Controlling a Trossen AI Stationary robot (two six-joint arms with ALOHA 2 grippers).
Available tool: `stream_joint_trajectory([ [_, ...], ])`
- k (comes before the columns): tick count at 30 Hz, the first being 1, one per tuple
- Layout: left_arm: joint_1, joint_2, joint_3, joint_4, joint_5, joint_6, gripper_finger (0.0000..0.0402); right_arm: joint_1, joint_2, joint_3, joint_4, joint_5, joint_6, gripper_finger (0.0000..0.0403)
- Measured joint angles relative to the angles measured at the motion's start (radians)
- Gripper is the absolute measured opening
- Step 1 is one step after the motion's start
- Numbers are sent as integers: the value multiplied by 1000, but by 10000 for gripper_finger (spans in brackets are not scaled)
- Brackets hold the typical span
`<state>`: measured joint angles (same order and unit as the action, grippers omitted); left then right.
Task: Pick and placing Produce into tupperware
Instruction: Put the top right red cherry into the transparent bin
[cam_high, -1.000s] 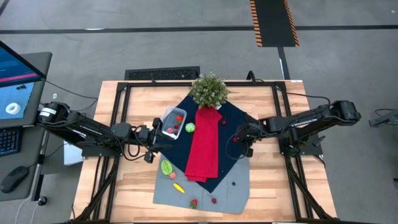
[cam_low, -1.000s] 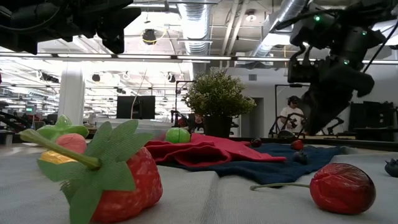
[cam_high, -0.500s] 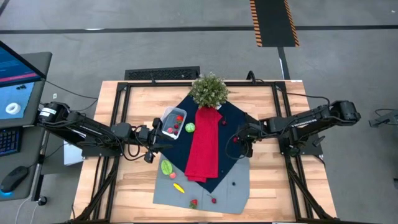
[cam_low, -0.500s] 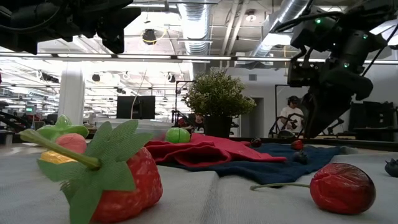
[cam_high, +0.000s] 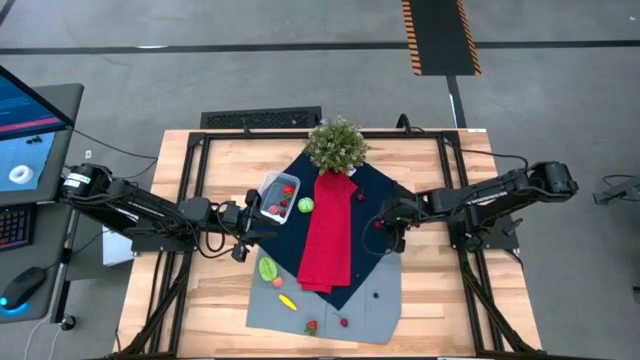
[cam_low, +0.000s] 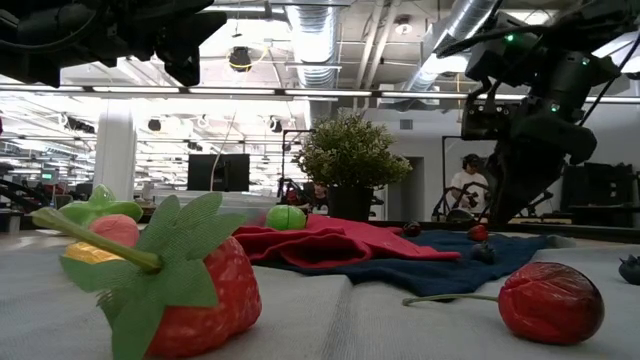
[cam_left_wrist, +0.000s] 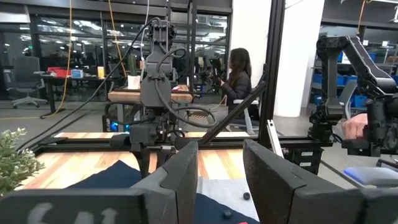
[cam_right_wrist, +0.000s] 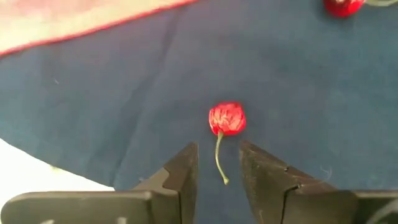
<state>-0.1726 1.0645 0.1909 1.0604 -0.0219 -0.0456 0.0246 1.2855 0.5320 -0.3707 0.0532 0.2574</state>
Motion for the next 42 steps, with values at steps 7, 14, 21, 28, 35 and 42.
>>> stream_joint_trajectory([
  [7, 0, 0, 0, 2, 0, -2, 117, -1, 75, 0, 43, 0, -22, 137],
  [14, 0, 0, 0, 5, 0, -2, 117, -6, 120, 2, 63, 3, -30, 110],
  [21, 0, 0, 0, 4, 0, -3, 117, -7, 111, 1, 53, 0, -38, 57],
  [28, 0, 0, 0, 3, 0, -2, 117, -8, 67, 0, 4, -5, -36, 33],
  [35, 0, 0, 0, 2, 0, -2, 117, -8, 76, 0, 10, -39, -24, 68],
  [42, 0, 0, 0, 1, 0, -2, 117, -8, 77, 0, 9, -53, -26, 94],
])
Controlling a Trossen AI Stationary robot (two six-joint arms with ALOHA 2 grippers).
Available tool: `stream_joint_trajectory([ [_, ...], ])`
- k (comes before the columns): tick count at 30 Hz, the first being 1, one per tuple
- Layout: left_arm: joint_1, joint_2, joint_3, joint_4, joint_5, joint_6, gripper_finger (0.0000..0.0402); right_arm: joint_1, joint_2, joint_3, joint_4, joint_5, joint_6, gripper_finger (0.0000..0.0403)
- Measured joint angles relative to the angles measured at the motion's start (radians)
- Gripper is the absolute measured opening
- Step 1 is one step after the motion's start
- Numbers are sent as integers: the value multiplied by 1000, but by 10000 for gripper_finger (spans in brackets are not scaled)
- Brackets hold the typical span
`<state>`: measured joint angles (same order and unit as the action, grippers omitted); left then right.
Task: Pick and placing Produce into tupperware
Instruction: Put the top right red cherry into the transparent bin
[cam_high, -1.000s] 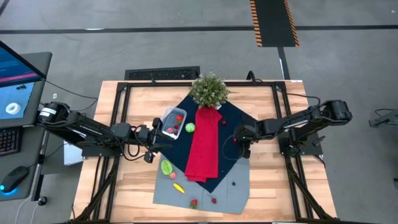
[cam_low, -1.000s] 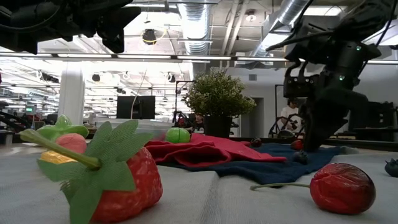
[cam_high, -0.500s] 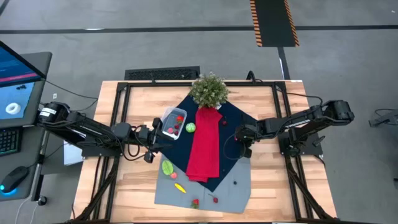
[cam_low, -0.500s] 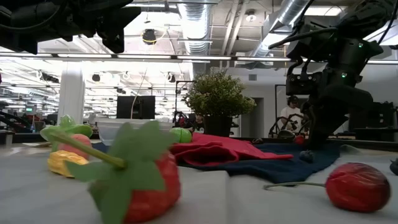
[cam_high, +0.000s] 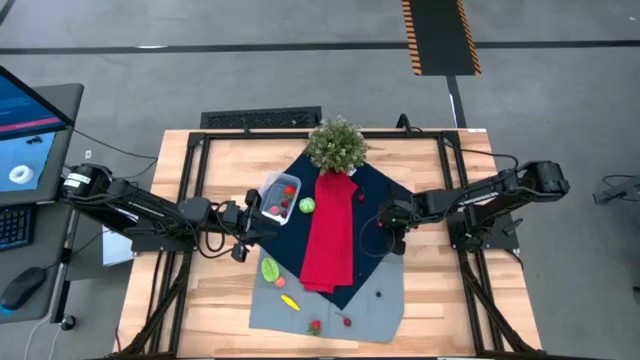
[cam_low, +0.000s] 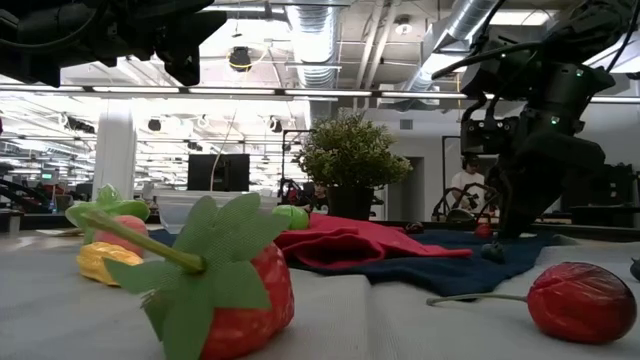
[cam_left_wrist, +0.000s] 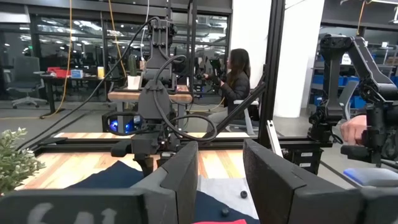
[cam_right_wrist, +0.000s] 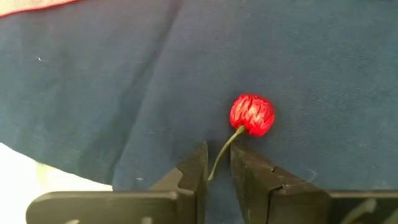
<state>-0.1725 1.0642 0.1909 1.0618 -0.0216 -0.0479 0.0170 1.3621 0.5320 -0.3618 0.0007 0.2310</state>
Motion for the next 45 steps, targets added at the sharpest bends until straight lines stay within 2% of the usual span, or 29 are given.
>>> stream_joint_trajectory([
  [13, 0, 0, 0, 0, 0, 0, 117, -22, 0, 10, -4, -3, -31, 75],
  [22, 0, 0, 0, 0, 0, 0, 117, -59, 0, 19, -29, -56, -51, 14],
  [34, 0, 0, 0, 0, 0, 0, 117, -57, 0, 27, -10, -55, -76, 11],
  [42, 0, 0, 0, 0, -2, 0, 117, -57, 0, 115, 20, -31, -143, 11],
  [45, 0, 0, 0, 0, -15, 1, 117, -57, 0, 143, 105, -28, -177, 11],
])
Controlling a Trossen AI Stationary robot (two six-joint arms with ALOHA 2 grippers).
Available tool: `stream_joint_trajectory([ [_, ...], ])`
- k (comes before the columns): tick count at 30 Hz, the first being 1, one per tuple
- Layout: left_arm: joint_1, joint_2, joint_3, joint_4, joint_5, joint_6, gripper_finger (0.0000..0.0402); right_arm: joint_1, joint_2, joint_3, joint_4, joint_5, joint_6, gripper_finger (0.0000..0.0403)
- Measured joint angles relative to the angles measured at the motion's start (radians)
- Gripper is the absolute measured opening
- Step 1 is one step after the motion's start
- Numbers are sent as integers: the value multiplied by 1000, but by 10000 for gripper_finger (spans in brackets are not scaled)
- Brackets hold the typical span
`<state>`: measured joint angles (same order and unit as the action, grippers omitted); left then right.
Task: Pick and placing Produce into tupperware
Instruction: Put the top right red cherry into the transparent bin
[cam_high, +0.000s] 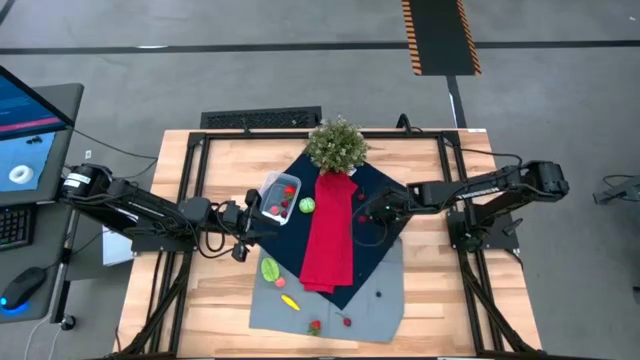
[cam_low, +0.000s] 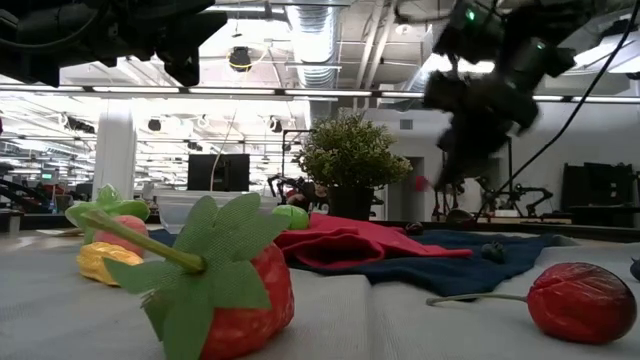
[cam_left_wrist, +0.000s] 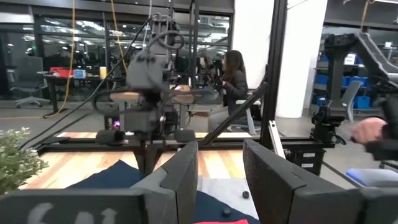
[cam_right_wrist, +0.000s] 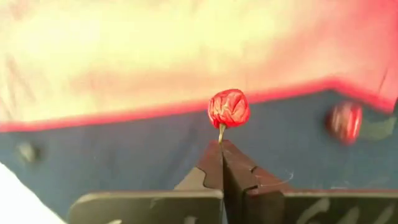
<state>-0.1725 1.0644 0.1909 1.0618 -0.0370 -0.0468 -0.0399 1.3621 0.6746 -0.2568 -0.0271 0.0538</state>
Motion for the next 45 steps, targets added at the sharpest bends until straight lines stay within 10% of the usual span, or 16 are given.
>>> stream_joint_trajectory([
  [29, 0, 0, 0, 61, -108, -9, 117, -72, 574, 603, 268, -156, -281, 12],
  [45, -1, 0, 0, -2, -121, -17, 117, 30, 419, 615, 69, -142, -316, 11],
])
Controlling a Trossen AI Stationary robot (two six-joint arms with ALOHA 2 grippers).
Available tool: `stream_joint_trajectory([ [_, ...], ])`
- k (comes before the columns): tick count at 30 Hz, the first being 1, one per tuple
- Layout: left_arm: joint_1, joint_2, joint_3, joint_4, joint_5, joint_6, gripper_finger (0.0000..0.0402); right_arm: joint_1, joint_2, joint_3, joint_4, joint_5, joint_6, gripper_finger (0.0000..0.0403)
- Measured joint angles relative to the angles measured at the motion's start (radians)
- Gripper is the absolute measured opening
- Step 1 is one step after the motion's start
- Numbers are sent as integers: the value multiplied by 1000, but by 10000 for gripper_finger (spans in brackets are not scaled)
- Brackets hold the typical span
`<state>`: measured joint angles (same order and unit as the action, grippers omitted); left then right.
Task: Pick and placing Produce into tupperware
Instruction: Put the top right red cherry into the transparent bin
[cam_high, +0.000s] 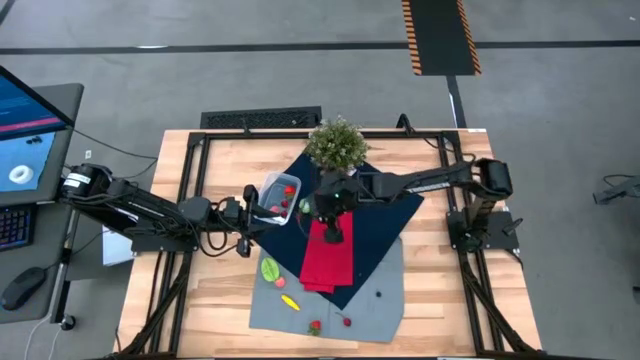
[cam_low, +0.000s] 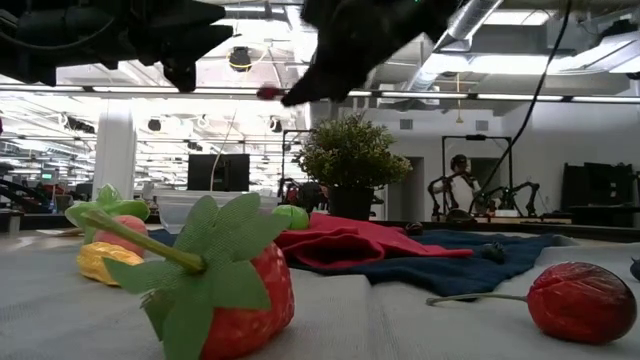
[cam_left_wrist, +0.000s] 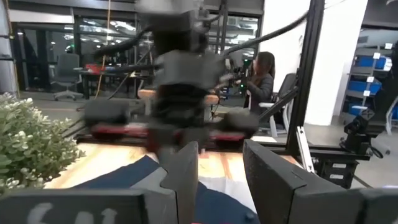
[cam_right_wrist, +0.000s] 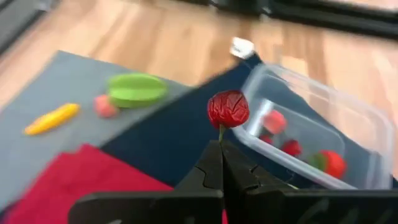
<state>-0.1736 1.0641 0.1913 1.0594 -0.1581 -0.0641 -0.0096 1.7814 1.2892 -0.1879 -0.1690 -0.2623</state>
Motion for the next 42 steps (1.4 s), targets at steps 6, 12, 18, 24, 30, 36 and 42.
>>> stream_joint_trajectory([
  [6, -6, 0, 0, -24, -27, -2, 117, 98, -59, -1, -36, 76, 0, 11],
  [12, -6, 0, 0, -61, 36, -54, 117, 144, -68, -1, -2, 98, 0, 11],
  [18, -7, 0, 0, -69, 100, -60, 117, 147, -62, -1, 52, 102, -2, 11],
  [24, -7, 29, 0, -58, 93, -75, 120, 142, -62, -1, 67, 92, -8, 11],
  [30, -7, 83, 37, -51, 91, -76, 164, 136, -62, -1, 69, 92, -8, 11],
  [36, -6, 123, 75, -78, 91, -74, 197, 136, -62, -1, 69, 91, -8, 12],
  [42, -6, 134, 77, -66, 109, -75, 196, 130, -62, -1, 69, 91, -7, 12],
])
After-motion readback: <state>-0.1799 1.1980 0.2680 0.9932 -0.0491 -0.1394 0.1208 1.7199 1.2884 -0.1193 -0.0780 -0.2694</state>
